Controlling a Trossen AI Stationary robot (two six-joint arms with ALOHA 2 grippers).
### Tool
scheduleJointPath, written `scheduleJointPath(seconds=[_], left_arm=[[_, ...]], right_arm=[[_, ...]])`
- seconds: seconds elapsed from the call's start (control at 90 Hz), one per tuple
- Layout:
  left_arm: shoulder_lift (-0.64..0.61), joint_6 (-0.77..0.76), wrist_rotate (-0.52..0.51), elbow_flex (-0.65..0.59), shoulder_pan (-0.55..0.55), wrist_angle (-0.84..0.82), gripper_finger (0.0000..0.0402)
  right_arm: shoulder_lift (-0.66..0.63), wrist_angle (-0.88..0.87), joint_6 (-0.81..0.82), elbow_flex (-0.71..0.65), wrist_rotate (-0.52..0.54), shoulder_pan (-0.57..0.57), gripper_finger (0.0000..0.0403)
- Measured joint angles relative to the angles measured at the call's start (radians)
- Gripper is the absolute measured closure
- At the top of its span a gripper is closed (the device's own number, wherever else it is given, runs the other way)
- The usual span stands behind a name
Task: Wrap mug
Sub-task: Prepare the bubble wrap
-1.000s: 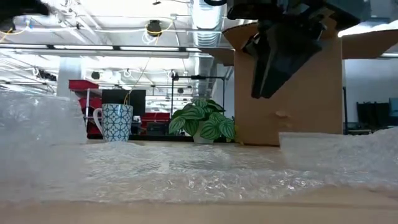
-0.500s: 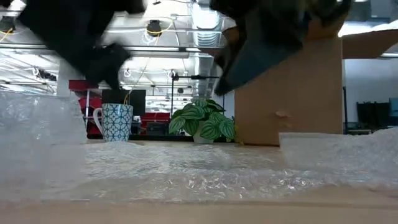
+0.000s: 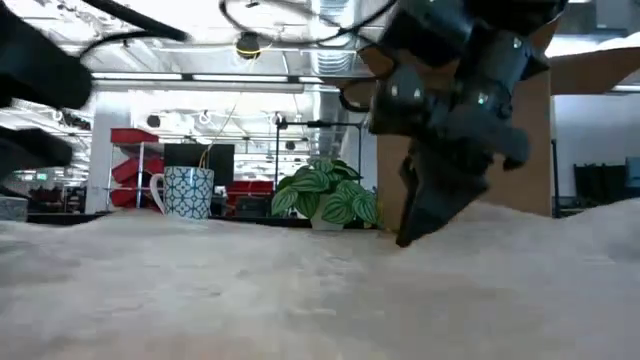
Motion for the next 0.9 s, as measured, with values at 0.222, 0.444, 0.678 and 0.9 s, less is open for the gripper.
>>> scheduleJointPath(seconds=[0.222,0.444,0.678,0.9], left_arm=[[-0.102,-0.075,-0.161,0.028,-0.022,-0.061,0.0158],[-0.182,-0.014,-0.363,0.028,0.056,0.03,0.0158],[-0.111,0.195,-0.316,0.012,0.232,0.148,0.0158],[0.039,0.305,-0.3,-0.024,0.403,0.189,0.0158]], right_arm=[[-0.006,-0.132,0.097,0.004,0.134,-0.007,0.028],[0.0,-0.328,0.175,0.115,0.295,0.02,0.0289],[-0.001,-0.301,0.09,0.15,0.088,0.055,0.0295],[0.0,-0.291,0.156,0.068,0.024,0.094,0.0295]])
